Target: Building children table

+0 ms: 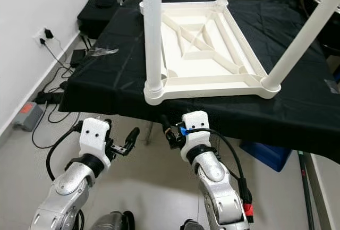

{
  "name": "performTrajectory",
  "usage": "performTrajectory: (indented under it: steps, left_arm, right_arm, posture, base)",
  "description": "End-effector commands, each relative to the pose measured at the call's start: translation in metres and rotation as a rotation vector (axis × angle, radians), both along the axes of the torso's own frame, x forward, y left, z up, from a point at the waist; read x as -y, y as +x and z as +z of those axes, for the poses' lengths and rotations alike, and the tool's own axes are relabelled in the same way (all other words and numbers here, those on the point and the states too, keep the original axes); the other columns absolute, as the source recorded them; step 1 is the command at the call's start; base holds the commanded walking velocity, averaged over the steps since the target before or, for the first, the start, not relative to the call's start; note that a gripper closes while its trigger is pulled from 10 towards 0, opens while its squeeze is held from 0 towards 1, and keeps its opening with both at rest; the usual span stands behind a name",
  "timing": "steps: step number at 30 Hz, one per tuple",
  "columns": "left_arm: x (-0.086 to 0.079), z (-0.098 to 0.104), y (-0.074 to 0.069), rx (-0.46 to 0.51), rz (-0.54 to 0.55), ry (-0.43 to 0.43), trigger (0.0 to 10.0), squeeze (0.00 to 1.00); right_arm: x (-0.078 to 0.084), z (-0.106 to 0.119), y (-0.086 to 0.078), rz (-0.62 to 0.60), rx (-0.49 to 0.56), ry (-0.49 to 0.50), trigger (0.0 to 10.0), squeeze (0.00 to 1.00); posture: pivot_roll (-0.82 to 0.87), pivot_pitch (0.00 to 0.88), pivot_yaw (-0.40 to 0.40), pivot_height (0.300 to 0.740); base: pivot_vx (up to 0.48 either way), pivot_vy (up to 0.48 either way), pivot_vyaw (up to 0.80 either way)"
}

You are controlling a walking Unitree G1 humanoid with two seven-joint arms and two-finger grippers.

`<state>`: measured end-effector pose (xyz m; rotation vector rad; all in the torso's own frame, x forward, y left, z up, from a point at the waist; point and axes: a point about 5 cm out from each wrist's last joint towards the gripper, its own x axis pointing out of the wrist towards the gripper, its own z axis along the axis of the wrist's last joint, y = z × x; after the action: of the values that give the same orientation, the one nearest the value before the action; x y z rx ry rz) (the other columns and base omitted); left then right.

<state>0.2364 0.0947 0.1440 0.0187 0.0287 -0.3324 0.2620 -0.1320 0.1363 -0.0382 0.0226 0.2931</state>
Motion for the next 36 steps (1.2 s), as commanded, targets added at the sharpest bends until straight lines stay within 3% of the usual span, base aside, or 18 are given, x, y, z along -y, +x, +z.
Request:
performTrajectory:
  steps: [1, 7, 8, 11, 13, 17, 19, 20, 21, 25, 27, 29, 36]
  left_arm:
    - [0.001, -0.002, -0.003, -0.009, -0.016, -0.007, 10.0, 0.0]
    - [0.001, -0.002, -0.005, -0.013, -0.019, -0.005, 10.0, 0.0]
    - [0.001, -0.001, -0.005, -0.012, -0.02, -0.005, 10.0, 0.0]
    - [0.001, -0.001, -0.007, -0.012, -0.02, -0.006, 10.0, 0.0]
    - [0.001, -0.001, -0.007, -0.012, -0.02, -0.006, 10.0, 0.0]
    - [0.001, -0.001, -0.009, -0.019, -0.025, -0.005, 10.0, 0.0]
    - [0.001, -0.001, -0.009, -0.019, -0.025, -0.005, 10.0, 0.0]
    - [0.001, -0.001, -0.01, -0.019, -0.031, -0.007, 10.0, 0.0]
    - [0.002, 0.001, -0.011, -0.014, -0.042, -0.017, 10.0, 0.0]
    - [0.004, 0.004, -0.015, -0.001, -0.076, -0.027, 10.0, 0.0]
    - [0.008, 0.006, -0.018, 0.005, -0.105, -0.03, 10.0, 0.0]
    - [0.009, 0.006, -0.02, 0.006, -0.111, -0.029, 10.0, 0.0]
    - [0.012, 0.008, -0.028, 0.005, -0.116, -0.038, 10.0, 0.0]
  right_arm:
    - [0.005, -0.001, -0.001, -0.025, -0.013, 0.009, 10.0, 0.0]
    - [0.029, 0.022, 0.025, -0.037, 0.057, 0.047, 10.0, 0.0]
    - [0.035, 0.027, 0.029, -0.033, 0.073, 0.038, 10.0, 1.0]
    - [0.044, 0.035, 0.035, -0.007, 0.091, 0.042, 10.0, 1.0]
    - [0.047, 0.038, 0.037, 0.013, 0.096, 0.05, 10.0, 1.0]
    - [0.057, 0.047, 0.039, 0.24, 0.028, 0.114, 10.0, 1.0]
    - [0.057, 0.047, 0.039, 0.24, 0.028, 0.114, 10.0, 1.0]
    - [0.059, 0.055, 0.041, 0.331, 0.014, 0.113, 10.0, 0.81]
    - [0.059, 0.066, 0.049, 0.389, 0.021, 0.111, 10.0, 0.0]
    - [0.056, 0.089, 0.063, 0.487, 0.046, 0.155, 10.0, 0.0]
    - [0.044, 0.108, 0.075, 0.634, 0.068, 0.189, 10.0, 0.0]
    - [0.039, 0.113, 0.078, 0.686, 0.073, 0.193, 10.0, 0.0]
    - [0.03, 0.13, 0.088, 0.802, 0.105, 0.111, 10.0, 0.0]
  posture:
    - [0.12, 0.162, -0.051, 0.74]
    - [0.13, 0.168, -0.049, 0.74]
    - [0.13, 0.173, -0.047, 0.74]
    - [0.14, 0.176, -0.049, 0.74]
    - [0.14, 0.177, -0.049, 0.74]
    - [0.14, 0.176, -0.042, 0.74]
    - [0.14, 0.176, -0.042, 0.74]
    - [0.14, 0.176, -0.037, 0.74]
    - [0.14, 0.176, -0.038, 0.74]
    - [0.14, 0.179, -0.038, 0.74]
    - [0.16, 0.187, -0.044, 0.74]
    - [0.16, 0.188, -0.045, 0.74]
    - [0.17, 0.199, -0.066, 0.74]
  base:
    - [0.0, 0.0, 0.0]
    - [0.0, 0.0, 0.0]
    - [0.0, 0.0, 0.0]
    - [0.0, 0.0, 0.0]
    - [0.0, 0.0, 0.0]
    - [0.0, 0.0, 0.0]
    - [0.0, 0.0, 0.0]
    - [0.0, 0.0, 0.0]
    - [0.0, 0.0, 0.0]
    - [0.0, 0.0, 0.0]
    - [0.0, 0.0, 0.0]
    - [0.0, 0.0, 0.0]
    - [0.0, 0.0, 0.0]
